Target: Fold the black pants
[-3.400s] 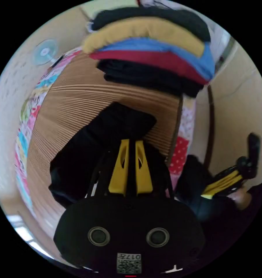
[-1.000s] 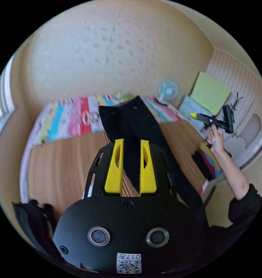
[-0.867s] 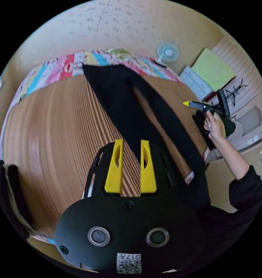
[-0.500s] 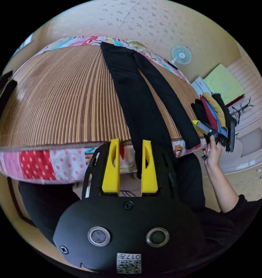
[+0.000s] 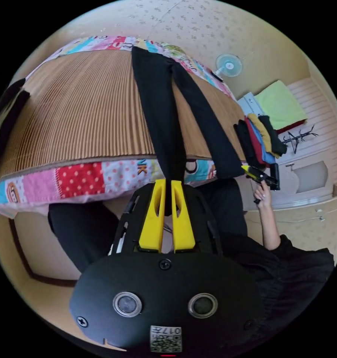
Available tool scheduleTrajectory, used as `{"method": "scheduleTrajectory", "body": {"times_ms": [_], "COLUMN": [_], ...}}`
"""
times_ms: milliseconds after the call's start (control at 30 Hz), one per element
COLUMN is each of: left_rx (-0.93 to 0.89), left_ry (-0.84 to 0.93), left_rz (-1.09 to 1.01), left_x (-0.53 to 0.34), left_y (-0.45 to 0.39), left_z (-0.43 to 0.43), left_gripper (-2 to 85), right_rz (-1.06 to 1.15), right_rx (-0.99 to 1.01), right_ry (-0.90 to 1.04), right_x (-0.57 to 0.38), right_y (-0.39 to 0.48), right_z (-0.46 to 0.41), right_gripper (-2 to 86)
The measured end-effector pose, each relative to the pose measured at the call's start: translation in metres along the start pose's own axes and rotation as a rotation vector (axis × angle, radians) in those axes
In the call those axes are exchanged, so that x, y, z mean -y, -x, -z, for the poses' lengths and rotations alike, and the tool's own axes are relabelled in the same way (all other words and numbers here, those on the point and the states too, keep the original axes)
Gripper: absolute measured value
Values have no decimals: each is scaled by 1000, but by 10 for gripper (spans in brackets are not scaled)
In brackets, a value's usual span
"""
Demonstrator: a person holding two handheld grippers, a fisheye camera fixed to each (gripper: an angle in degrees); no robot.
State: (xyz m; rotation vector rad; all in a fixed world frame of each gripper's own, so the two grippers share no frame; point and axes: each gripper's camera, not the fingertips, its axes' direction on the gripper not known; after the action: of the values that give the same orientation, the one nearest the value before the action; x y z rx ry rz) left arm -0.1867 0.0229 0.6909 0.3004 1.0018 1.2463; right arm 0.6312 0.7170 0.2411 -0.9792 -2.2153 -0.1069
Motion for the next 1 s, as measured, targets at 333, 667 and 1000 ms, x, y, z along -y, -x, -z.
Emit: {"method": "scheduleTrajectory", "body": {"times_ms": [333, 667, 1000], "left_rx": [41, -209, -88], "left_ry": [-60, 56, 311], "left_rz": [116, -304, -440], "left_x": [-62, 57, 90], "left_y": [18, -128, -143], "left_z": [26, 43, -56], "left_gripper": [78, 131, 40], "right_rz": [-31, 266, 278], "right_rx": [-50, 21, 20], "right_ry": [-120, 65, 243], "right_x": [-59, -25, -19], "right_y": [-28, 87, 74], "right_z": [129, 113, 88], "right_gripper": [26, 26, 25]}}
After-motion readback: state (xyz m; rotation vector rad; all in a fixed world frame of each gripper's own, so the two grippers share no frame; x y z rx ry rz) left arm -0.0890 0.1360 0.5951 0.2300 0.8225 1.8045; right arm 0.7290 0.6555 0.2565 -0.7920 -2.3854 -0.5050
